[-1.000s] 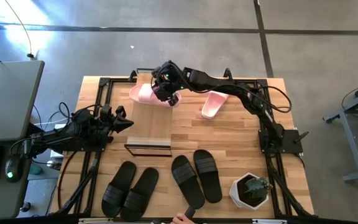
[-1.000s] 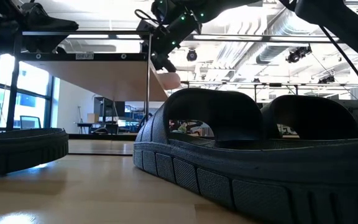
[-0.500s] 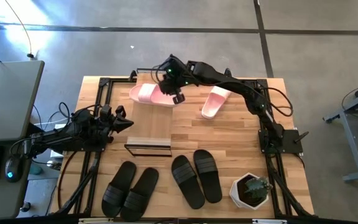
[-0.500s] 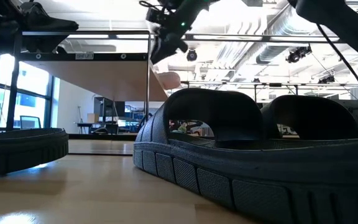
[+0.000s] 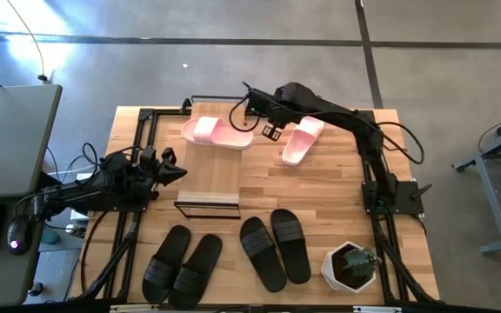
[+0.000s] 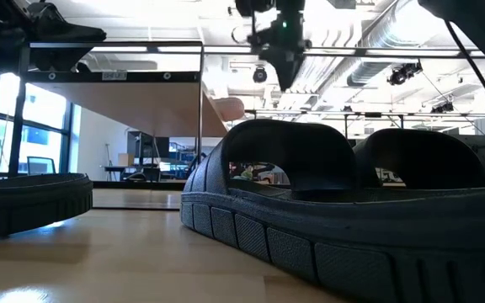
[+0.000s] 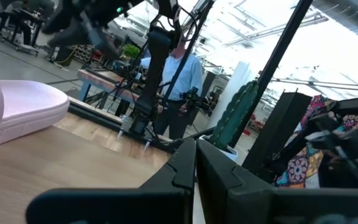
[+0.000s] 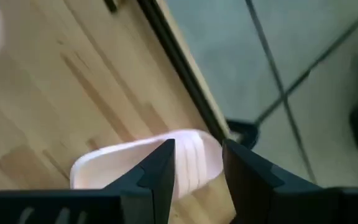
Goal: Pick and place slides into the shelf
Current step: Put the pink slide on the shelf
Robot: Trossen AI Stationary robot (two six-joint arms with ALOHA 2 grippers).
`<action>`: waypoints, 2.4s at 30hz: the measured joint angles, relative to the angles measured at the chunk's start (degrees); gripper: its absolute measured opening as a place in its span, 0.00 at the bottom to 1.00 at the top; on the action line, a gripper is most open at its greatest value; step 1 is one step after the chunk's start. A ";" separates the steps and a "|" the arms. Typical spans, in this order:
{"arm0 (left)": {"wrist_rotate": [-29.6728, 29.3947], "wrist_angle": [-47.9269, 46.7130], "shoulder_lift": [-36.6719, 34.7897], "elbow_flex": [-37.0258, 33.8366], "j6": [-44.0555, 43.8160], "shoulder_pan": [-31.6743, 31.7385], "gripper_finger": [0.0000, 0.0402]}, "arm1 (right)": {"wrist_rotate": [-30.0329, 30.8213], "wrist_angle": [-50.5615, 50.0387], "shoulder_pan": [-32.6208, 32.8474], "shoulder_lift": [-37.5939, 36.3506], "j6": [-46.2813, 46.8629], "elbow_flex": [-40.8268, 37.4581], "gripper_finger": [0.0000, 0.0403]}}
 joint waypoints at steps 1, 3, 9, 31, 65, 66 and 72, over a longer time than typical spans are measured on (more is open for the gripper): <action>0.00 0.02 -0.01 0.00 0.00 0.00 0.01 | 0.50 0.26 -0.62 0.10 1.71 -1.84 0.31; 0.00 -0.10 -0.01 -0.01 0.01 0.00 0.01 | 2.62 1.58 -2.01 0.25 4.93 -6.32 0.31; -0.01 -1.08 0.00 0.00 -0.01 0.00 0.01 | 13.54 3.43 -4.00 0.27 15.15 -22.80 0.31; -0.20 -1.25 -0.01 -0.01 0.03 0.00 0.01 | 22.93 14.98 -1.48 0.34 21.22 -45.14 0.31; -0.13 -3.89 0.01 -0.01 0.93 0.00 0.01 | -2.84 54.01 8.87 -33.90 5.47 -66.77 0.31; -0.15 -3.89 0.01 0.01 0.93 0.00 0.01 | -5.72 56.53 8.07 -36.19 8.98 -69.53 0.31; -0.17 -1.80 -0.01 0.00 0.97 0.00 0.01 | -24.57 68.70 1.97 -42.85 26.16 -79.83 0.31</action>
